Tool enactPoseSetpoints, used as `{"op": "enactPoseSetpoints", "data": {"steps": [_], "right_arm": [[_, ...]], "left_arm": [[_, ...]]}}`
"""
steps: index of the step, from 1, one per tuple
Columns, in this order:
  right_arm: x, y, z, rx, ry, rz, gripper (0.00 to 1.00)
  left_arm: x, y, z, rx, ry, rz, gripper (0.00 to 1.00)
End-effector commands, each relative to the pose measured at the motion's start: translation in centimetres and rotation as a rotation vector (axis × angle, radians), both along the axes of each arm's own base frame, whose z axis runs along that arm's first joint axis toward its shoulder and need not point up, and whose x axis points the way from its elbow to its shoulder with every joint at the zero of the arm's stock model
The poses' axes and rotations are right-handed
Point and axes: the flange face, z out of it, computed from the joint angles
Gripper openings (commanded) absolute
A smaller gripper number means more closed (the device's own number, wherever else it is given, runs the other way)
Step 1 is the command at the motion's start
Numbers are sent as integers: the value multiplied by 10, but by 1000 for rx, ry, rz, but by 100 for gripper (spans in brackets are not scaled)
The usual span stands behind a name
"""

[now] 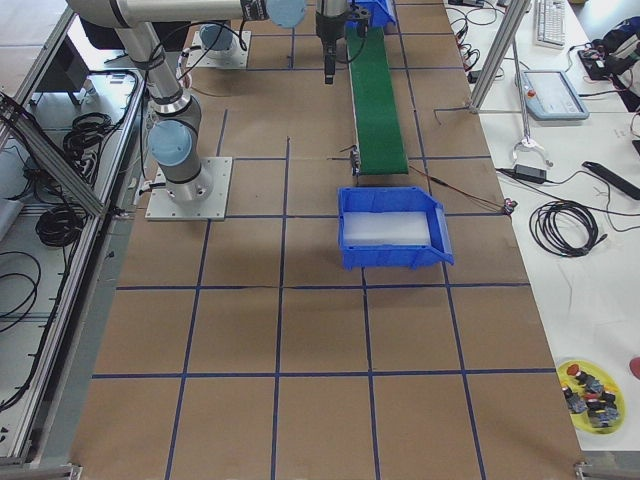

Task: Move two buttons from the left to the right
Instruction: 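Carry the yellow button with the left gripper onto the conveyor belt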

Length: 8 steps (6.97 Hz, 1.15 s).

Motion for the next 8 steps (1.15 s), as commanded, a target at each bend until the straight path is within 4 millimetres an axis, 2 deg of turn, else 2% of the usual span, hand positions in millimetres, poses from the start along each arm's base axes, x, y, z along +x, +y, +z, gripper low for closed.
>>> {"op": "enactPoseSetpoints", "data": {"steps": [1, 2, 3, 4, 6, 8], "right_arm": [[0, 0, 0, 0, 0, -1, 100], [0, 0, 0, 0, 0, 0, 100], [0, 0, 0, 0, 2, -1, 100], [0, 0, 0, 0, 0, 0, 100], [0, 0, 0, -1, 0, -1, 100], [0, 0, 0, 0, 0, -1, 100]], "left_arm": [[-53, -11, -37, 32, 6, 38, 5], [-69, -18, -72, 50, 6, 50, 5], [-81, -18, -89, 14, 3, 35, 5], [-81, -11, -107, 4, 3, 32, 5], [-76, -3, -128, -21, -1, 33, 5], [-76, -4, -144, 6, 1, 38, 5]]}}
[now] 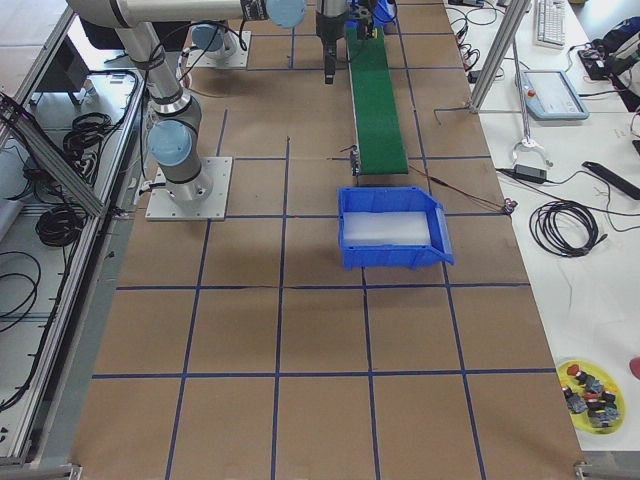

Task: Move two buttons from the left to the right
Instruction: 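Carry the yellow button with the left gripper onto the conveyor belt, then open the left gripper, release the button, and raise back toward the bin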

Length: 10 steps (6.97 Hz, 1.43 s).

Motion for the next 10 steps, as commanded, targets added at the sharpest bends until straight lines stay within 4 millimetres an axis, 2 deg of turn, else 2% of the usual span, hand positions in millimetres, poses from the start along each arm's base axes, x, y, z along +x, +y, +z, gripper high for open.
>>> {"op": "enactPoseSetpoints", "data": {"steps": [1, 2, 3, 4, 5, 6, 7, 9, 10], "right_arm": [[0, 0, 0, 0, 0, 0, 100], [0, 0, 0, 0, 0, 0, 100], [0, 0, 1, -2, 0, 0, 100], [0, 0, 1, -2, 0, 0, 100], [0, 0, 1, -2, 0, 0, 100], [0, 0, 1, -3, 0, 0, 100], [0, 0, 1, -2, 0, 0, 100], [0, 0, 1, -2, 0, 0, 100], [0, 0, 1, -3, 0, 0, 100]], "left_arm": [[1, -1, -13, 19, 2, 8, 6], [0, 1, -17, 27, 4, 9, 12], [0, 3, -20, 31, 6, 11, 70], [0, 1, -12, 14, 9, 12, 100], [1, -3, 2, -7, 0, 13, 100], [2, -4, 29, -46, -5, 13, 100], [2, 2, 62, -28, -2, 13, 100], [1, 12, 142, 23, 8, 11, 100], [-1, 15, 172, 41, 11, 5, 100]]}}
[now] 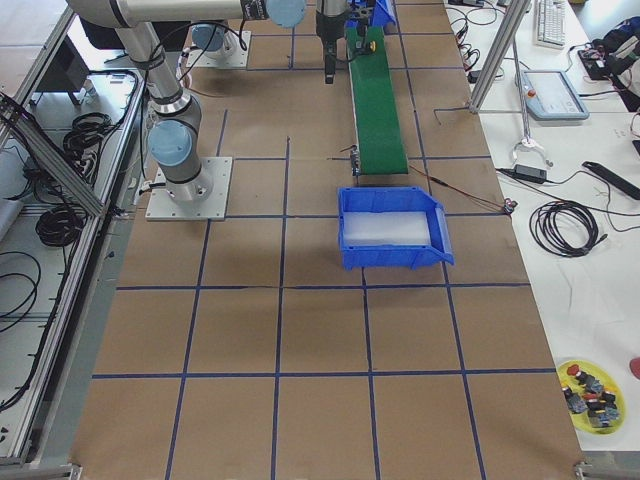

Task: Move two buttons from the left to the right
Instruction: 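Open the left gripper, release the button, and raise back toward the bin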

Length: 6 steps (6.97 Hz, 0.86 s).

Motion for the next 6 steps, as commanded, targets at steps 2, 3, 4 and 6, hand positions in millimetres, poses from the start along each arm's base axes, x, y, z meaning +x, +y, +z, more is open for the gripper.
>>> {"op": "enactPoseSetpoints", "data": {"steps": [2, 3, 4, 6], "right_arm": [[0, 0, 0, 1, 0, 0, 100], [0, 0, 0, 1, 0, 0, 100], [0, 0, 0, 1, 0, 0, 100], [0, 0, 0, 1, 0, 0, 100]], "left_arm": [[4, 3, 51, 12, 1, -26, 100], [27, -2, 48, 10, 2, -55, 100], [68, -6, 47, 11, 4, -63, 100], [148, -7, 39, 21, 6, -120, 100]]}}
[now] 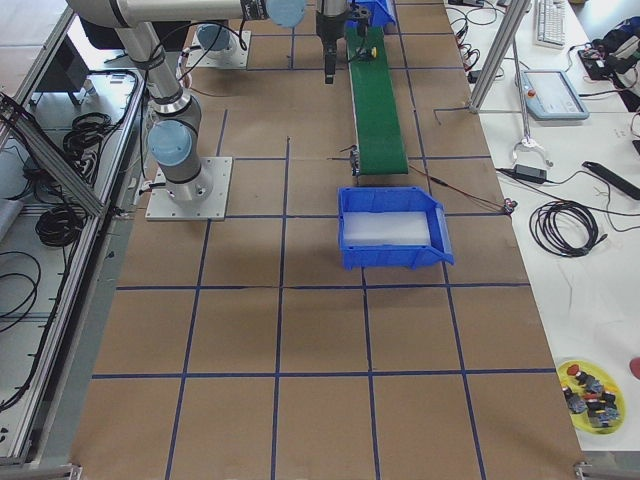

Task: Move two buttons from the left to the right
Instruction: 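Open the left gripper, release the button, and raise back toward the bin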

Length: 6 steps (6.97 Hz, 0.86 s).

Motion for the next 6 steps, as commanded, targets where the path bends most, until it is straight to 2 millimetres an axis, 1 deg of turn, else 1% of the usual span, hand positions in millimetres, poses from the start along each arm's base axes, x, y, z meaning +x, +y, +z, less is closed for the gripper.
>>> {"op": "enactPoseSetpoints", "data": {"steps": [1, 2, 3, 4, 6], "right_arm": [[0, 0, 0, 0, 0, 0, 100], [0, 0, 0, 0, 0, 0, 100], [0, 0, 0, 0, 0, 0, 100], [0, 0, 0, 0, 0, 0, 100], [0, 0, 0, 0, 0, 0, 100]], "left_arm": [[84, 6, -8, 11, 6, -61, 100], [134, 6, -21, 6, 6, -81, 100], [180, 5, -42, 16, 14, -81, 100], [196, 3, -56, 17, 18, -69, 100], [194, 3, -78, 10, 13, -66, 100]]}}
